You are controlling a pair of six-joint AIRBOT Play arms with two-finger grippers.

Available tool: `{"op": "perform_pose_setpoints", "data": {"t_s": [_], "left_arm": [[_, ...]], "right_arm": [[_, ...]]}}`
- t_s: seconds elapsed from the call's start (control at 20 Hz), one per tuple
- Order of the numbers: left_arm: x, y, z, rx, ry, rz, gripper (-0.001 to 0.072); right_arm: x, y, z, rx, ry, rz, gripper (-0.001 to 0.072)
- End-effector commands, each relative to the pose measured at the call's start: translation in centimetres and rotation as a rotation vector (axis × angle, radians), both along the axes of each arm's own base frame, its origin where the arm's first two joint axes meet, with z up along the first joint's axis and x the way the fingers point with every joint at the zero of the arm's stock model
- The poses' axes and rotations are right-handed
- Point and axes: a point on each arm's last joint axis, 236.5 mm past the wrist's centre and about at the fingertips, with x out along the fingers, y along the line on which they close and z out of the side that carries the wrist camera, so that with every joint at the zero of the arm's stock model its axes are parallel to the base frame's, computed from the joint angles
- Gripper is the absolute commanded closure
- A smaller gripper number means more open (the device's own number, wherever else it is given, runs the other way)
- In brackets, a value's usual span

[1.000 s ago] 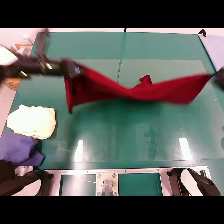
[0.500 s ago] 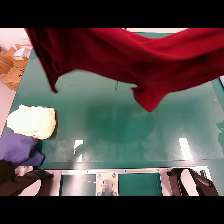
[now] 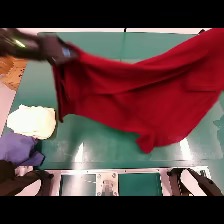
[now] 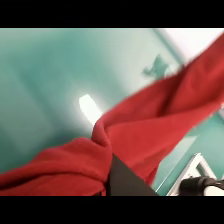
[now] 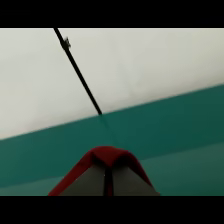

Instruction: Fold the shirts.

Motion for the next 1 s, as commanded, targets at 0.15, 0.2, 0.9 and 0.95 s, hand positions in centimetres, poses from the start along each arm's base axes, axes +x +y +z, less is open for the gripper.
{"op": "perform_pose_setpoints", "data": {"t_s": [0.15,0.2,0.9,0.95], "left_arm": [[8.1,0.4,-23.0,0.033,0.332,0.139,0.0678],[9.4,0.0,-24.5,0.002,0.344,0.152,0.0678],[16.8,6.6,-20.2,-0.105,0.318,0.152,0.0038],[16.4,7.9,-20.1,-0.110,0.338,0.148,0.0038]], "right_arm": [[11.0,2.1,-23.7,0.163,0.397,0.082,0.0697],[12.1,2.3,-26.5,0.181,0.444,0.085,0.0697],[0.6,-6.5,-37.6,0.305,0.986,0.013,0.0324],[-1.5,-6.8,-38.2,0.343,1.012,-0.012,0.0351]]}}
